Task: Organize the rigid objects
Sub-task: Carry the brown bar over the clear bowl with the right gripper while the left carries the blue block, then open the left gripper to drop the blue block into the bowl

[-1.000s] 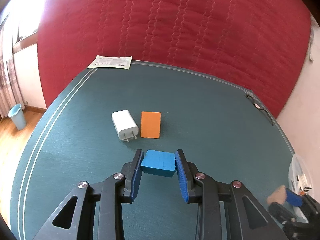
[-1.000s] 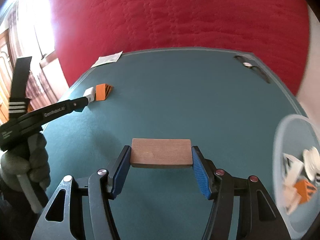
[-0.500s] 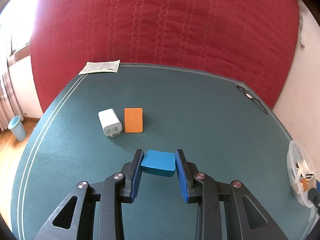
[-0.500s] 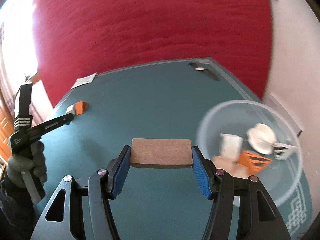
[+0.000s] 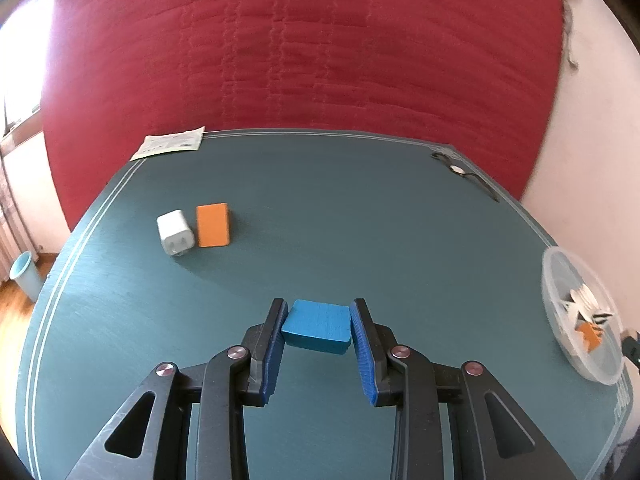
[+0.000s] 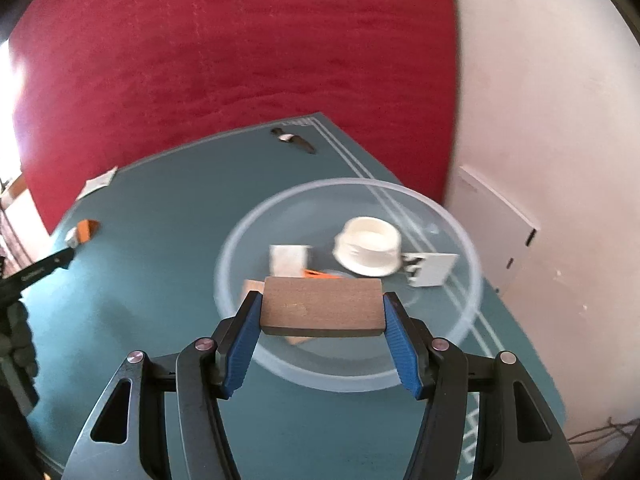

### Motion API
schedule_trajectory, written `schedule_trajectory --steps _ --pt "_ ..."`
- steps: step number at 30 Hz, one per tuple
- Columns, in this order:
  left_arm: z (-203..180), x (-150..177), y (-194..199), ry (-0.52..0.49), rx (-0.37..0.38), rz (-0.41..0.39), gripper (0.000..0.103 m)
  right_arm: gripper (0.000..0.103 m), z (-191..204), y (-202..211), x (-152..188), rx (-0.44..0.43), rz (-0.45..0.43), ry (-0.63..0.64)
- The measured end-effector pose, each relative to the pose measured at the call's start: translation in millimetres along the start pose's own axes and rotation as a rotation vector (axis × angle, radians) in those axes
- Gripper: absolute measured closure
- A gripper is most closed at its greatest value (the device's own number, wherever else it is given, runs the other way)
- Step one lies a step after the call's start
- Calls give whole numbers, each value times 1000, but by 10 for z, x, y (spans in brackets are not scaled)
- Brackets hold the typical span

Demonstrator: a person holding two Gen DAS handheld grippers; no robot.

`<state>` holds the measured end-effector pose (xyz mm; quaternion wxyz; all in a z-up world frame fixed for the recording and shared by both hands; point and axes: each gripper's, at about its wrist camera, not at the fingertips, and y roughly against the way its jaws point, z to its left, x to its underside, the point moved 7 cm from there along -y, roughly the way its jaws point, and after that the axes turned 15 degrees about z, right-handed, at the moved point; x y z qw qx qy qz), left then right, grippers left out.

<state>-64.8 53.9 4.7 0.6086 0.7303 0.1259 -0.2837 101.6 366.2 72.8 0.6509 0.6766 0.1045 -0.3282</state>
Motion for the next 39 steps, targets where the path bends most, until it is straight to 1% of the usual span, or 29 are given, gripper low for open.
schedule_trajectory --steps 5,9,14,18,22,24,27,29,32,39 --pt "-208 53 88 -23 14 -8 69 42 -206 -127 3 7 17 -22" --pt "-381 84 161 -33 32 -17 69 42 -295 -183 14 -13 26 -13" --pt "-689 147 196 -80 61 -9 69 42 -345 -163 19 -6 -3 16" --pt "-960 165 199 -130 77 -2 69 42 -420 -149 44 -23 -22 6" --pt "-1233 167 203 -179 99 1 69 42 -461 -82 44 -13 -65 4" --pt "-1370 166 195 -202 118 10 69 42 -475 -32 42 -11 -88 5" --pt "-1581 163 160 -228 169 37 69 42 -504 20 47 -11 -112 0" --pt "-1722 154 147 -246 202 47 69 42 -525 34 51 -19 -116 -8" --pt "-1898 135 133 -269 229 50 69 42 -554 43 52 -34 -118 -20" --pt "-2219 125 75 -337 242 51 69 42 -585 44 47 -56 -118 -41"
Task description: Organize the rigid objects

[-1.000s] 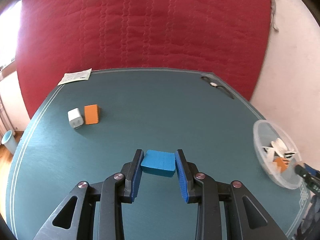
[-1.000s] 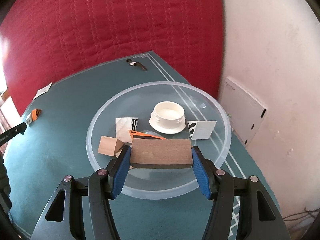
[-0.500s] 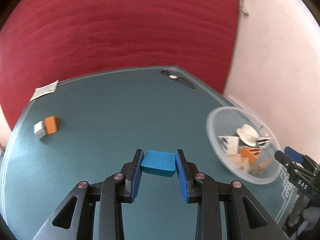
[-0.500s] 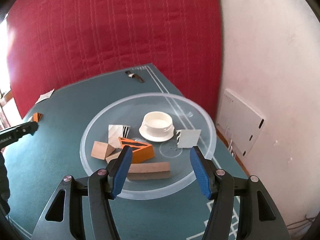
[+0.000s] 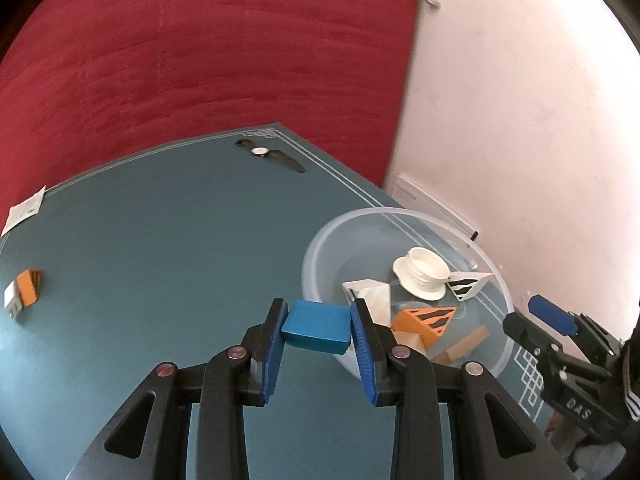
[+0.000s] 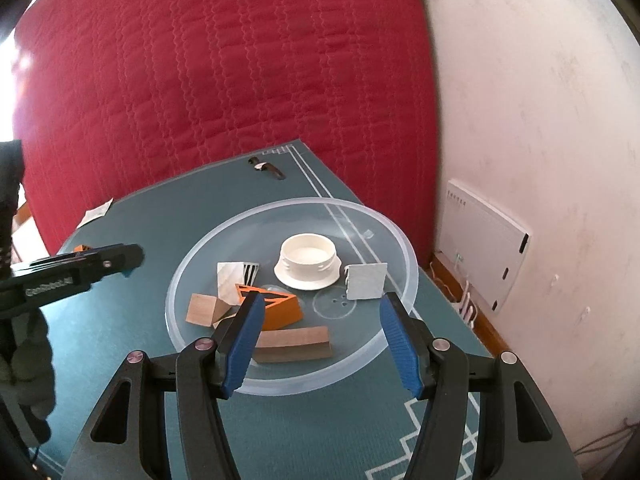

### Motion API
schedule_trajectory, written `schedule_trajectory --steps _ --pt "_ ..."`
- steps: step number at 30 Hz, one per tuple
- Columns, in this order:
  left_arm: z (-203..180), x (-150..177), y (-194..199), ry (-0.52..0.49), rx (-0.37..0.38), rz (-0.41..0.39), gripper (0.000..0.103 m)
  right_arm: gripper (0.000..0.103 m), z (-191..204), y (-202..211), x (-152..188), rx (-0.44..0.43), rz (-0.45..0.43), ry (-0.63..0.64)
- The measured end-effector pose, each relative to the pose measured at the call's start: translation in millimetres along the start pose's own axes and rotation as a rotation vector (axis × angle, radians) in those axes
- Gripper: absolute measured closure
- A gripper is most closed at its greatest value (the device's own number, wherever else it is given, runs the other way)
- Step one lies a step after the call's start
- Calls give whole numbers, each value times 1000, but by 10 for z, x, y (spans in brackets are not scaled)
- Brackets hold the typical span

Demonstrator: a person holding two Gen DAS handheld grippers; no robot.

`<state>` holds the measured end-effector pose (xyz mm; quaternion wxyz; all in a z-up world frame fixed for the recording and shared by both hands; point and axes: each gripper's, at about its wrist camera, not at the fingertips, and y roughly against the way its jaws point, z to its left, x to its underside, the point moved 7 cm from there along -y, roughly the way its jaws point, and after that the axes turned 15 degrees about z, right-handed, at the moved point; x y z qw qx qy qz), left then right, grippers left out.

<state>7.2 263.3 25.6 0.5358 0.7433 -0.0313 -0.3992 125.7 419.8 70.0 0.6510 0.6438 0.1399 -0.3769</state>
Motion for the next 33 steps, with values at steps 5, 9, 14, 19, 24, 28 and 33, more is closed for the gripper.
schedule_trajectory --steps 5,9,14,19,24,28,33 --pt "-116 -65 -101 -24 10 11 69 42 38 -7 21 -3 1 11" --pt "-187 -103 -142 -42 14 15 69 42 56 -4 28 -4 -1 16" --pt "-259 -140 -206 -57 22 18 69 42 47 -20 29 -5 4 8" --pt "-307 -166 -242 -64 41 13 67 42 51 -5 41 -5 3 5" --pt "-260 -164 -204 -47 40 -14 39 42 49 -10 36 -5 3 4" --pt "-172 -136 -204 -19 36 -11 36 42 56 -14 52 -3 3 -2" --pt "-59 -110 -205 20 23 -12 31 42 73 -22 67 2 3 -1"
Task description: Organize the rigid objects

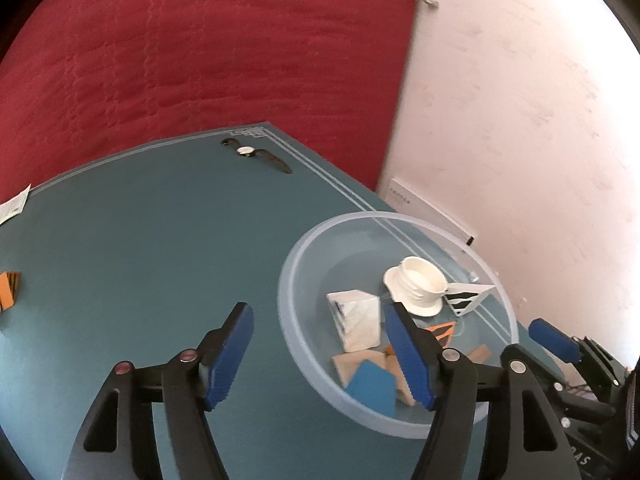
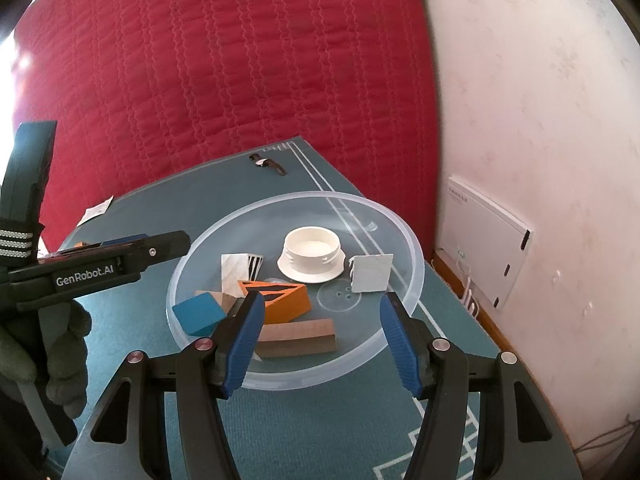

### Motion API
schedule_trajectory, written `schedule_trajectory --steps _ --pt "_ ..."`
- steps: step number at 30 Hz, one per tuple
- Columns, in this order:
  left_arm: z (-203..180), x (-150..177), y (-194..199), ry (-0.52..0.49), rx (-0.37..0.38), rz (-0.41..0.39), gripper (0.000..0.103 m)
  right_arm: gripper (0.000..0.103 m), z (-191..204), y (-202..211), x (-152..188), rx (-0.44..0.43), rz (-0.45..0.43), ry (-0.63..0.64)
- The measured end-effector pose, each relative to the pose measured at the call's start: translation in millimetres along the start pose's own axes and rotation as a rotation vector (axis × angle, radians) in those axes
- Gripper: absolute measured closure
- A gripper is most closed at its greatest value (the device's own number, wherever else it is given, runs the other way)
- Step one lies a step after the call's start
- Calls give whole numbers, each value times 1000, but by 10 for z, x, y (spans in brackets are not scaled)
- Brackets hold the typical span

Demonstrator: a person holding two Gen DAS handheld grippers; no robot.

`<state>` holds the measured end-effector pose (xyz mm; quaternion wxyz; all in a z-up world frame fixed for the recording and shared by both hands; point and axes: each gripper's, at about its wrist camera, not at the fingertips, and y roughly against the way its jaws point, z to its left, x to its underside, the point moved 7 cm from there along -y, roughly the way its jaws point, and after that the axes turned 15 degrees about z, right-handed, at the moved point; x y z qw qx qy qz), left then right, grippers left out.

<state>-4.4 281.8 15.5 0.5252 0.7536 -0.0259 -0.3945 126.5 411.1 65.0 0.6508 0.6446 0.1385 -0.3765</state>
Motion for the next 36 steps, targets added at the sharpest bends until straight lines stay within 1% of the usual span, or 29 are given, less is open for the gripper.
schedule_trajectory --steps 3,6,7,8,12,17,24,27,29,33,36 --pt "78 37 0 24 -7 6 27 42 -3 9 5 2 -2 -3" --pt "127 75 -1 43 -23 10 16 42 -5 6 1 4 -3 -1" --pt "147 82 -4 49 -31 12 11 42 -4 -2 1 6 -4 0" --pt "173 100 4 56 -40 13 9 42 -2 -4 4 7 -4 2" --pt "251 147 21 77 -55 15 7 42 26 -42 28 8 9 16" --pt "369 202 41 104 -85 11 1 42 84 -45 55 11 8 34" --pt "549 241 64 142 -125 8 1 41 219 -36 99 10 7 75" --pt "626 255 101 156 -139 -1 1 35 293 -30 126 -5 12 96" --pt "675 281 127 164 -144 -6 1 32 347 -37 151 -35 25 103" --pt "758 310 150 177 -152 -12 1 32 430 -55 203 -63 47 113" --pt "813 326 163 188 -156 -13 1 32 483 -66 228 -63 53 123"
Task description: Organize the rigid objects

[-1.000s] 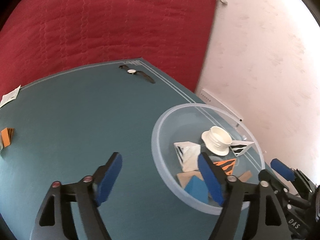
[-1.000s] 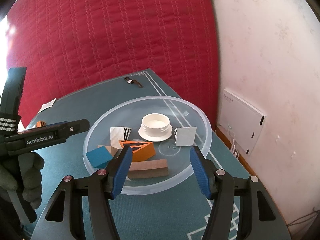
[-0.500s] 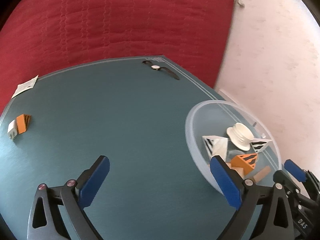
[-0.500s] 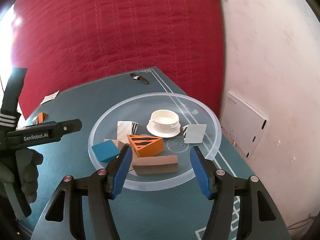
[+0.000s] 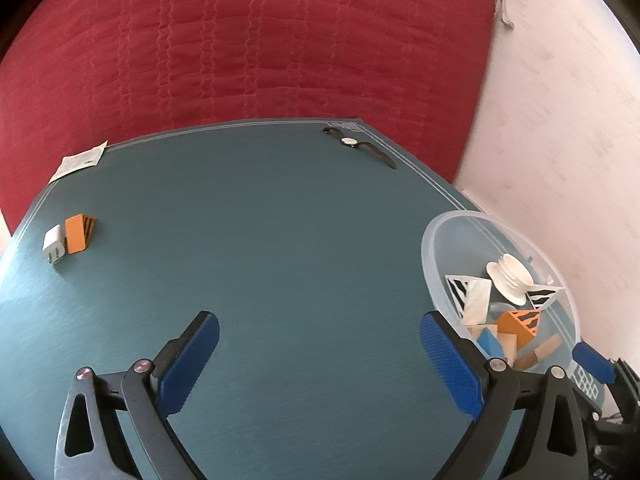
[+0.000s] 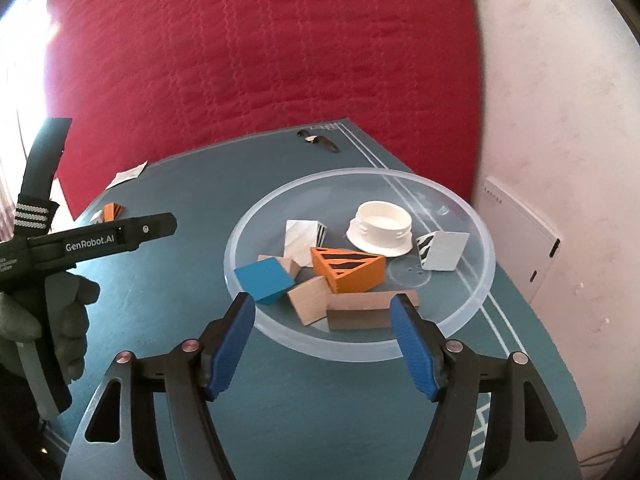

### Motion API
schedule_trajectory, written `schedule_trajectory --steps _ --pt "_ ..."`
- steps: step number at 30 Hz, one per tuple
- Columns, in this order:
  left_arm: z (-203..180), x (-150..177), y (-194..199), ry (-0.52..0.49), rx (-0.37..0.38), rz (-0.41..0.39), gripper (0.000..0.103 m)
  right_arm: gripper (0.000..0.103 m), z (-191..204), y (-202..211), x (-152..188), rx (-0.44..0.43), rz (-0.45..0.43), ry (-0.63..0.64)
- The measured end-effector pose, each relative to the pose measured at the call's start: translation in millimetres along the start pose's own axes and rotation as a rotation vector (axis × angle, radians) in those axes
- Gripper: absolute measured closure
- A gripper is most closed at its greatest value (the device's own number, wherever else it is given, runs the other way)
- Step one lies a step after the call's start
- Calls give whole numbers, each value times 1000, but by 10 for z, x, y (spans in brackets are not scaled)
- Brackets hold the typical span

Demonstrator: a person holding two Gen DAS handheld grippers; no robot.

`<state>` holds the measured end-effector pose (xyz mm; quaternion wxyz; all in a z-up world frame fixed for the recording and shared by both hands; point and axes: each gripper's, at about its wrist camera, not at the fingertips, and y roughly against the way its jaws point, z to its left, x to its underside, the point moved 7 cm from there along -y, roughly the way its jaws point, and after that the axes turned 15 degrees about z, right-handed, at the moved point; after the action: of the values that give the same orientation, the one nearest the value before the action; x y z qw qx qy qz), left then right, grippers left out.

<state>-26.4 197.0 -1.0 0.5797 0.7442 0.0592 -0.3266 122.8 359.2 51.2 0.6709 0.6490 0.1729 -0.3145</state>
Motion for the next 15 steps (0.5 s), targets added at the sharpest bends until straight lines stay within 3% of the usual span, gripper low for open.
schedule_trajectory --steps 15 --pt "302 35 93 36 -40 -15 1 32 337 -30 -19 -19 6 62"
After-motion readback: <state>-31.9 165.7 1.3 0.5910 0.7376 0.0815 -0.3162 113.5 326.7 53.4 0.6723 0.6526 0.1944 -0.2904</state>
